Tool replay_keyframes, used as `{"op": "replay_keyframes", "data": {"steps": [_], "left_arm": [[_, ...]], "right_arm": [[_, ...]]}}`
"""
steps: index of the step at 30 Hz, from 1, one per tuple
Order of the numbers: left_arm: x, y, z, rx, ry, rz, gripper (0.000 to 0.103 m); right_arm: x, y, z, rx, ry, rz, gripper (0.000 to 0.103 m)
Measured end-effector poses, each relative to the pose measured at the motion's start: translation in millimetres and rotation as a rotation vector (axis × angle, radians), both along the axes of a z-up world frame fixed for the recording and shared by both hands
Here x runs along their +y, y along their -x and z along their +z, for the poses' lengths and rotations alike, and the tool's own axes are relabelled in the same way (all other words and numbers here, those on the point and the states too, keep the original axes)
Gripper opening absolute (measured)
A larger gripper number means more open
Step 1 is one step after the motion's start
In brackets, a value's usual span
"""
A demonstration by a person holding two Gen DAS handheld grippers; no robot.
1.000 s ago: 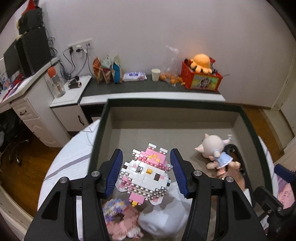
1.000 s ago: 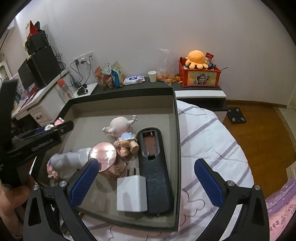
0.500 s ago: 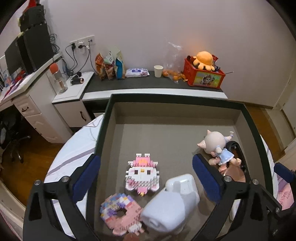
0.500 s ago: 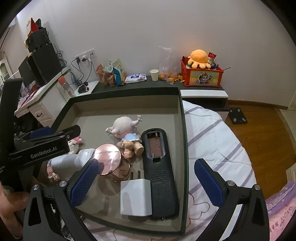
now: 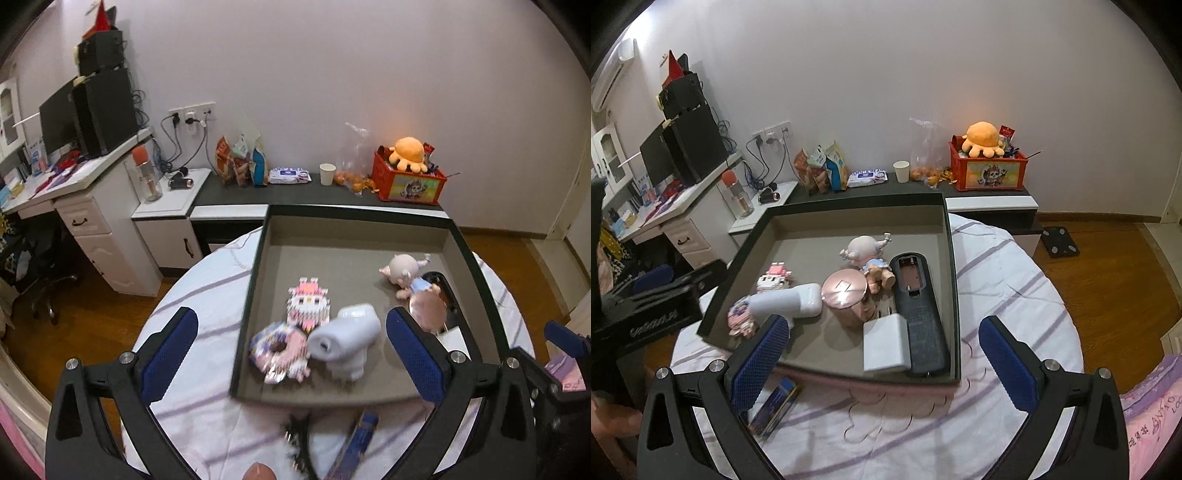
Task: Organize rigid objects
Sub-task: 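Move the right tool toward the blue rectangular box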
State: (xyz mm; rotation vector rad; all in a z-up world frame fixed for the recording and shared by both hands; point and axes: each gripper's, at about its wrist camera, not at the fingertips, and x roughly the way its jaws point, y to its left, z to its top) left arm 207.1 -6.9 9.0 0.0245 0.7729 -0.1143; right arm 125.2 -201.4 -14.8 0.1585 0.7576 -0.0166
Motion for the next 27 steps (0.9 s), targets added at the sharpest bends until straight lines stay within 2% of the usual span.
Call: {"op": "replay_keyframes", "data": {"steps": [14, 27], "left_arm": [[37, 90, -8, 0.013, 0.007, 0.069, 0.103], [51, 119, -28, 0.056, 0.023, 0.088, 0.103]], "right_arm": [[24, 55, -10, 0.030, 0.003, 0.055, 0.103], [40, 69, -20, 0.052, 0.012, 0.073, 0.103]]}}
